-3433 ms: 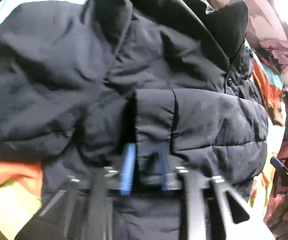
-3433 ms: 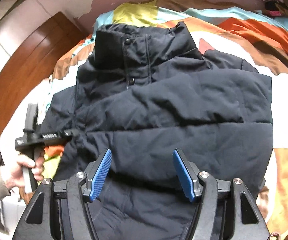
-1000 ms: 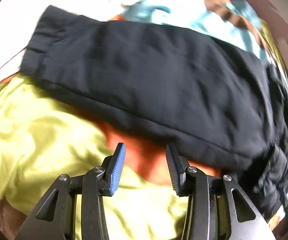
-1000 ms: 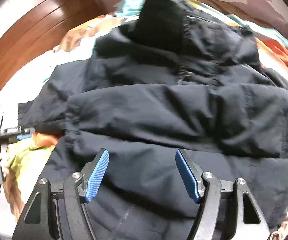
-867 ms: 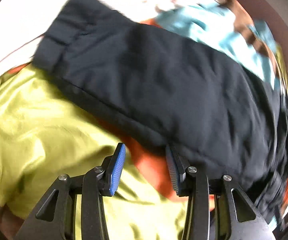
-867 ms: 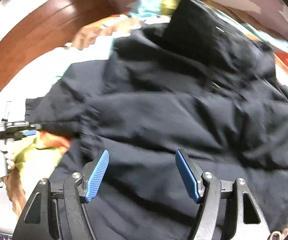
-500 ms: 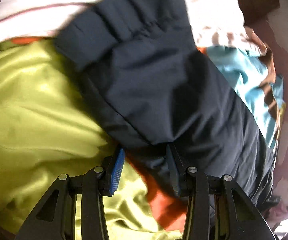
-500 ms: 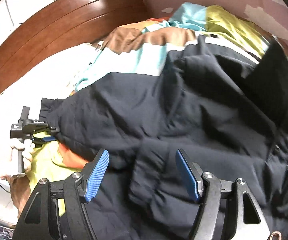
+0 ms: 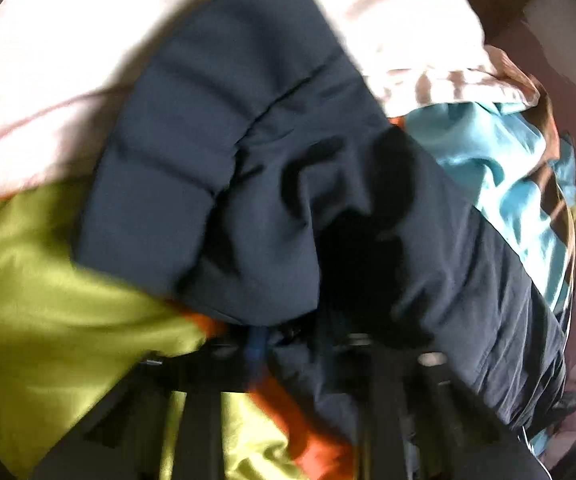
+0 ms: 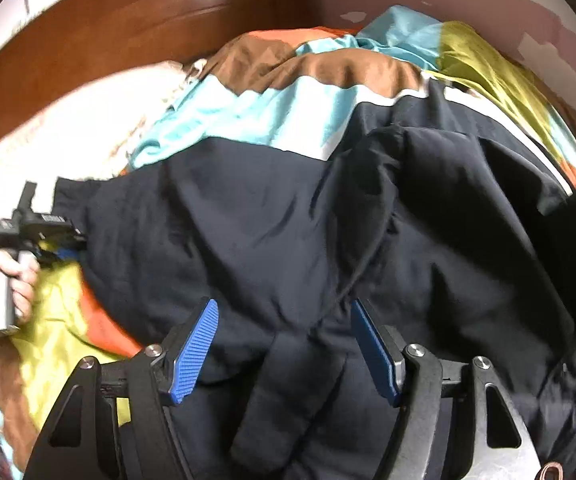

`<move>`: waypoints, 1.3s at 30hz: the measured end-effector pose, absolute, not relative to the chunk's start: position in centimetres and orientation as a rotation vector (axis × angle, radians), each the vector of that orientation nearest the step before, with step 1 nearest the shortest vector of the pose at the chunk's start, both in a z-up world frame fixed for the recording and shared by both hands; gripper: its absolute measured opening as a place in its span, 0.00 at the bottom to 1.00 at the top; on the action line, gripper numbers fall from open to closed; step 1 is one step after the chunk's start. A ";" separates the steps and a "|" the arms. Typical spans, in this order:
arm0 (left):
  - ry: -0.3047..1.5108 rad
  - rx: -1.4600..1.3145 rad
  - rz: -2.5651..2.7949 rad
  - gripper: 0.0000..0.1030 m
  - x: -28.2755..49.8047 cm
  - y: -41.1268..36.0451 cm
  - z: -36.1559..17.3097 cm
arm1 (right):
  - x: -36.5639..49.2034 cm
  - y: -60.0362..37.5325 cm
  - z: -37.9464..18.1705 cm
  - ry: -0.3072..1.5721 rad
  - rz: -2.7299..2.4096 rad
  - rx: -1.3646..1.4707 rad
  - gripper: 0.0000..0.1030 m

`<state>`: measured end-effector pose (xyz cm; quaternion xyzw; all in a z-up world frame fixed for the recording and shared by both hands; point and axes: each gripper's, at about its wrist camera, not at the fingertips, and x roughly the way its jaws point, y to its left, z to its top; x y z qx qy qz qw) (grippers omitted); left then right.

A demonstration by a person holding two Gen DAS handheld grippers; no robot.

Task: Fold large clothes
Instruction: 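Lift the sleeve with the left tool and fold it over the jacket body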

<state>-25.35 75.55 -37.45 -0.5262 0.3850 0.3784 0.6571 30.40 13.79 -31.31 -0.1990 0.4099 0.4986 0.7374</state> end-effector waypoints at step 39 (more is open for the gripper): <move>0.750 -0.181 0.349 0.05 -4.5 45.2 -22.5 | 36.1 -5.8 -31.2 1.192 0.964 0.023 0.46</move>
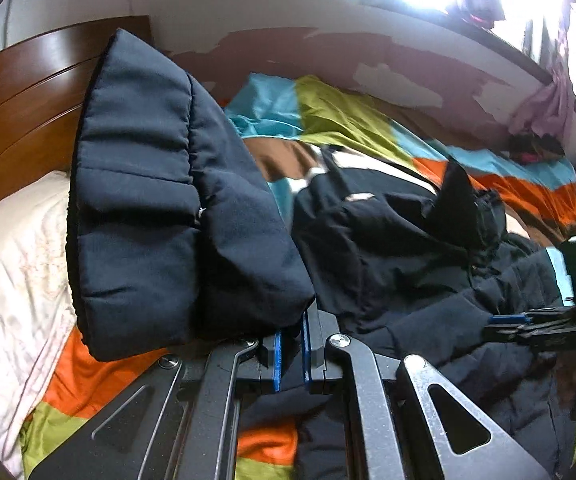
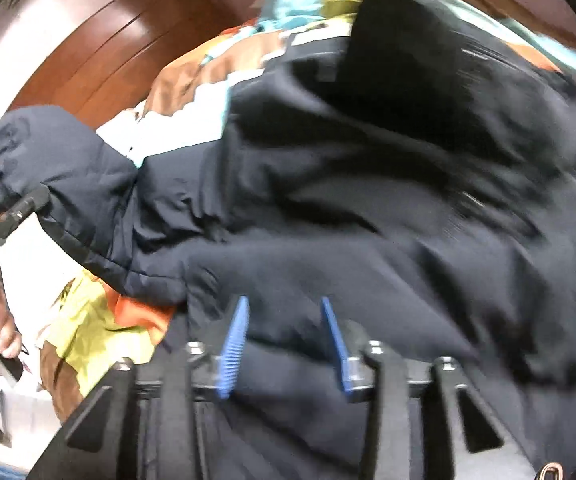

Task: Fold large clothes
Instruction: 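Lift the sleeve with the left tool and fold it over the jacket body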

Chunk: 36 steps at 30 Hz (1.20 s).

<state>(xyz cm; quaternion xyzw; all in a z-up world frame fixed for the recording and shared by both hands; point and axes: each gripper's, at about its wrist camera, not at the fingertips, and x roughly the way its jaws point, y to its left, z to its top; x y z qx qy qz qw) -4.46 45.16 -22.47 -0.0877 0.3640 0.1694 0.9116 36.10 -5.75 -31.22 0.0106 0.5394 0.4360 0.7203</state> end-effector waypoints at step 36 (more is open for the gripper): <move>0.894 0.819 -0.057 0.05 4.5 19.5 -38.8 | 41.0 -26.7 -31.2 1.309 0.875 0.799 0.61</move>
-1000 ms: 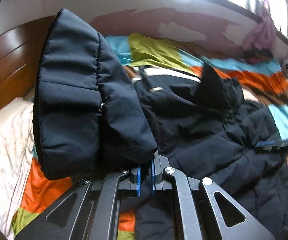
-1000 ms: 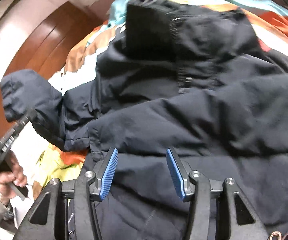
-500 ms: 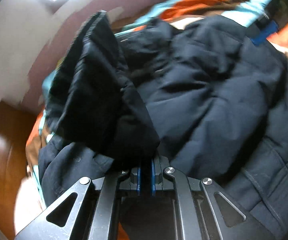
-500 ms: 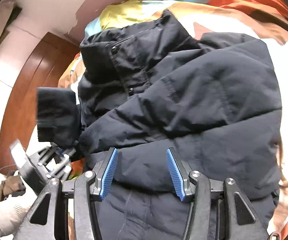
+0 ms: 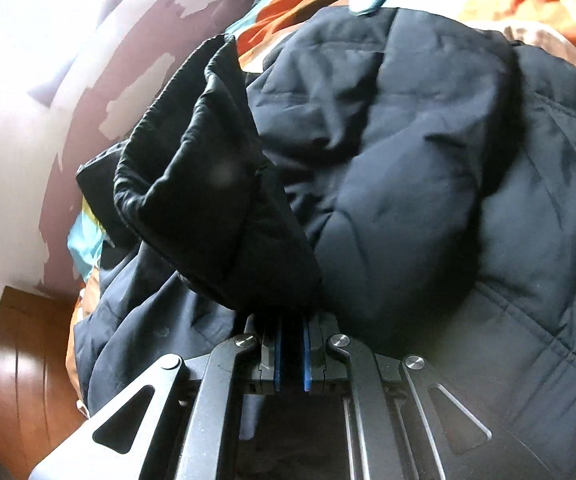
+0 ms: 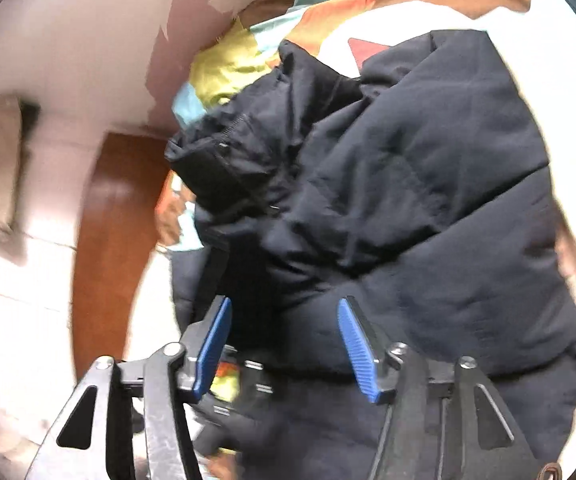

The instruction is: Fold large clothes

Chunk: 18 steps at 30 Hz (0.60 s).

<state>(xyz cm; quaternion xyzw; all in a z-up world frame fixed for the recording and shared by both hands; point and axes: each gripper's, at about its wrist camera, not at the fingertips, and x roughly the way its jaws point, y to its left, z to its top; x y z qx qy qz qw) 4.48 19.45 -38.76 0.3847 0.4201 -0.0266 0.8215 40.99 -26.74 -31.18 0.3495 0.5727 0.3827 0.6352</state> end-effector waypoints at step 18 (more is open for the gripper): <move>0.939 0.649 -0.135 0.09 5.0 20.6 -38.4 | 41.5 -20.7 -33.7 1.434 0.896 0.592 0.07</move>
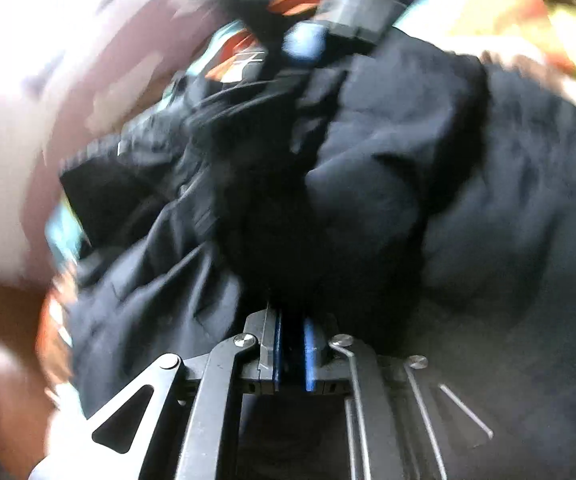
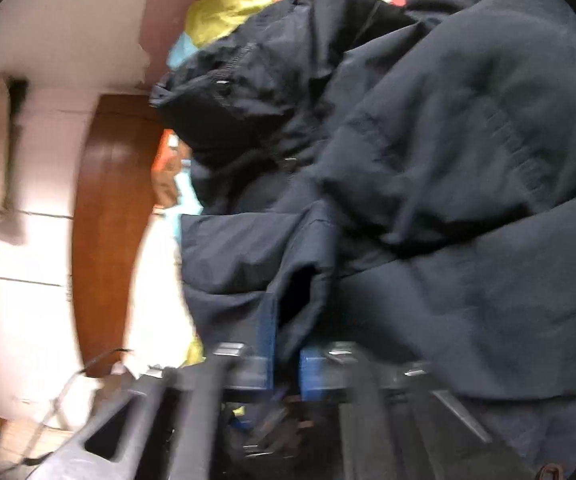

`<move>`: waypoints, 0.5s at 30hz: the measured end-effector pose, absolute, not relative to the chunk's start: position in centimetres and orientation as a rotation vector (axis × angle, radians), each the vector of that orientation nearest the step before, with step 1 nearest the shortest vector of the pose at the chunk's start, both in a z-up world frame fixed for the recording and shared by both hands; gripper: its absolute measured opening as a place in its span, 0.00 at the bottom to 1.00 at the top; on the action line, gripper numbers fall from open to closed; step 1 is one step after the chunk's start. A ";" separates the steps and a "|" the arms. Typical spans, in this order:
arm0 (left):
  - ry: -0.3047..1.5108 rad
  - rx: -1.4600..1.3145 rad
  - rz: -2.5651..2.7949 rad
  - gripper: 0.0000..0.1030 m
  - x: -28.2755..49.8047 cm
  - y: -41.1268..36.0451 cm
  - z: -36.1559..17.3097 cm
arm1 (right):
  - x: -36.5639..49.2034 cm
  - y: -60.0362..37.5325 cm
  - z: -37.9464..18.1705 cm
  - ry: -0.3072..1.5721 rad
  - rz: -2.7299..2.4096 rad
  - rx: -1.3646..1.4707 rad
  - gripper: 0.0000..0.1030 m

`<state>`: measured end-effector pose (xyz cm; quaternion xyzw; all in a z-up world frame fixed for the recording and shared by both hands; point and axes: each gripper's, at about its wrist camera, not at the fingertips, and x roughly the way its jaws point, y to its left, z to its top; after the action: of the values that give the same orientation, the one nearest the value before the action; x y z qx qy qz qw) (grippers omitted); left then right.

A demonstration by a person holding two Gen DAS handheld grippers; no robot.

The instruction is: Fold large clothes

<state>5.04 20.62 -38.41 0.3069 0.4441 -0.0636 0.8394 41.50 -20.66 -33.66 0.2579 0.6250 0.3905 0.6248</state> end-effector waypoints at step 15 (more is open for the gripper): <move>0.977 0.021 -0.159 0.11 5.2 25.9 -30.2 | 41.9 -24.6 -29.4 1.207 0.868 0.292 0.04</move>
<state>5.23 25.89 -30.15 0.0100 0.4687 -0.0763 0.8800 41.85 -24.61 -29.37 0.1326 0.5474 0.3937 0.7265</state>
